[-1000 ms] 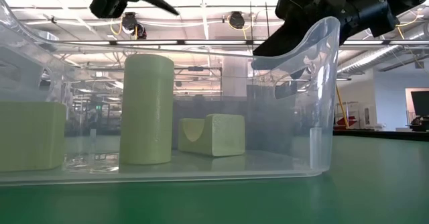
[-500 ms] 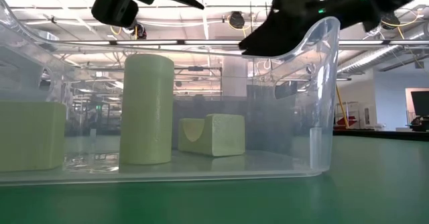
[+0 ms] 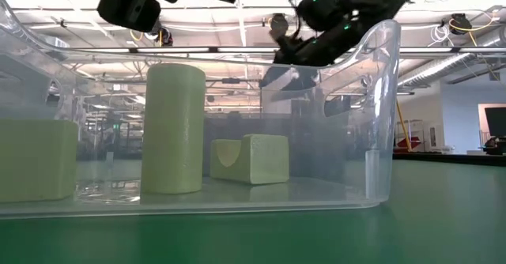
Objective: Sort & place blocks by color
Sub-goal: Adjust the bins
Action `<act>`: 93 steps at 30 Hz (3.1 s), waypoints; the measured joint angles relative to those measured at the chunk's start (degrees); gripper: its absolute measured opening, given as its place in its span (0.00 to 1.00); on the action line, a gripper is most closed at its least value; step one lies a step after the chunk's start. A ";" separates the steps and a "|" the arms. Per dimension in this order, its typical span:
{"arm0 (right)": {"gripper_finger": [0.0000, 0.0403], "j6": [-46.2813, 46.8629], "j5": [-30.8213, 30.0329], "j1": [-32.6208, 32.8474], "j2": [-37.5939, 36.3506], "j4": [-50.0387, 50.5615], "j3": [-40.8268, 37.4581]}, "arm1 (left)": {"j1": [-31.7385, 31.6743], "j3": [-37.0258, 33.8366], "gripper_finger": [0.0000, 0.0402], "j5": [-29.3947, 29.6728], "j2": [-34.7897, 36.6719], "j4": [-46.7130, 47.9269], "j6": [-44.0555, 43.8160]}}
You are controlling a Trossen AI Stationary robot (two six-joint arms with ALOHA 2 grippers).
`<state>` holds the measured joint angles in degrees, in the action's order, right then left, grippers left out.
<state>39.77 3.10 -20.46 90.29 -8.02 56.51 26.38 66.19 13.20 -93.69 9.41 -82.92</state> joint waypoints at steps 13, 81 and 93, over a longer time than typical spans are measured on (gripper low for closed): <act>0.47 4.64 -0.96 -2.76 17.69 9.07 16.25 | 0.30 0.00 0.40 -4.86 0.02 3.21 -1.41; 0.03 26.52 -25.42 0.57 7.42 36.80 11.32 | 1.73 0.00 0.40 -4.14 0.07 5.26 -1.04; 0.04 42.40 -26.85 4.62 7.13 27.23 2.74 | 2.61 0.00 0.40 -7.42 0.72 6.71 4.45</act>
<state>82.16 -23.75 -15.84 97.43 19.22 59.25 28.99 66.19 5.79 -92.97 16.12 -78.47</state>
